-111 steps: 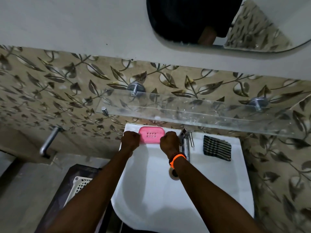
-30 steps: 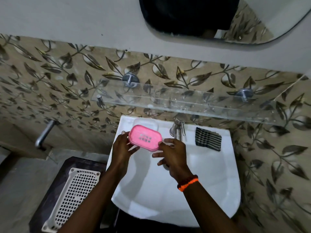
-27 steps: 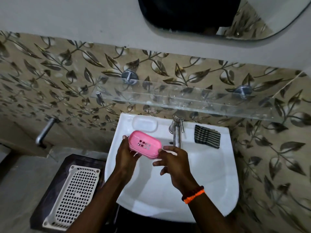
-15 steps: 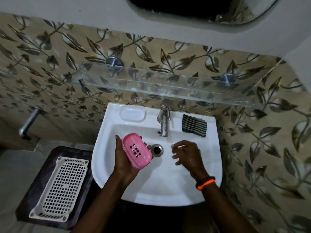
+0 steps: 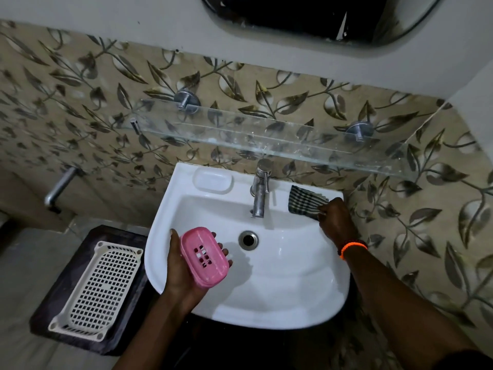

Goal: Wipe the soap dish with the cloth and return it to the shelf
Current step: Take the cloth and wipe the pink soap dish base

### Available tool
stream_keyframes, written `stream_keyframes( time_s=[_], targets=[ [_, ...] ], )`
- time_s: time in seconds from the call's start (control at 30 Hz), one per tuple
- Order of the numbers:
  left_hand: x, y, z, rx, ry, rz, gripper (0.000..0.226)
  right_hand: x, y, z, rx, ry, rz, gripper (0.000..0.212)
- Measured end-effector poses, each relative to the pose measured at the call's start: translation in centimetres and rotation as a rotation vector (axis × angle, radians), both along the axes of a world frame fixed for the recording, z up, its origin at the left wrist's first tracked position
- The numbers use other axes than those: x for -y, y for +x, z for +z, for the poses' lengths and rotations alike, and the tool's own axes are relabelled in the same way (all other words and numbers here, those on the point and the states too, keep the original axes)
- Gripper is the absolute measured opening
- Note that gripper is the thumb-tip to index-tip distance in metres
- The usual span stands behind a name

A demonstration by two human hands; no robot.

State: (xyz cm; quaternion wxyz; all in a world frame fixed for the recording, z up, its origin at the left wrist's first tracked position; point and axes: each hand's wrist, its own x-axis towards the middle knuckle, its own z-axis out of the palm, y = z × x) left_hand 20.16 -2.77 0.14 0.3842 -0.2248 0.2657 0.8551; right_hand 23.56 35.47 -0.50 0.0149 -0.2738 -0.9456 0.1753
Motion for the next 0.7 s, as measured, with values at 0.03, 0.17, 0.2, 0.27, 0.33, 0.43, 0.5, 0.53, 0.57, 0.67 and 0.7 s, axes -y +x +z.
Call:
stream_keyframes(
  time_s=[0.03,0.17,0.2,0.27,0.33,0.43,0.5,0.53,0.57,0.67,0.7],
  targets=[
    [-0.1,0.0,0.3,0.0,0.0,0.003,0.085,-0.1,0.1,0.5,-0.049,0.036,0.035,0.013],
    [-0.6,0.1,1.2,0.01,-0.045,-0.036,0.085,0.8,0.8,3.6,-0.383,0.016,0.028,0.014],
    [-0.7,0.1,1.4,0.007,-0.053,-0.049,0.086,1.3,0.9,4.5,-0.45,-0.05,0.007,0.017],
    [-0.9,0.0,2.2,0.003,-0.043,-0.067,0.086,2.3,0.9,6.4,-0.554,-0.176,-0.089,0.017],
    [-1.1,-0.2,3.3,0.003,-0.007,-0.065,0.086,3.4,0.9,8.3,-0.666,-0.233,-0.2,0.018],
    [-1.6,-0.5,5.2,-0.022,0.034,-0.087,0.088,5.8,1.7,10.6,-0.8,-0.396,-0.354,0.022],
    [-1.9,-0.7,6.3,-0.023,0.042,-0.12,0.09,7.9,2.2,11.6,-0.871,-0.681,-0.447,0.023],
    [-1.9,-1.0,6.7,-0.024,0.049,-0.136,0.091,9.1,2.5,12.1,-0.876,-0.866,-0.485,0.022],
    [-1.9,-1.2,7.0,-0.025,0.059,-0.15,0.091,10.5,2.5,12.5,-0.846,-1.063,-0.519,0.019],
    [-1.8,-1.9,7.6,-0.047,0.068,-0.187,0.091,14.8,2.5,13.1,-0.664,-1.396,-0.541,0.018],
    [-1.7,-2.1,7.7,-0.065,0.054,-0.202,0.09,16.1,2.5,13.1,-0.626,-1.36,-0.498,0.021]
  ],
)
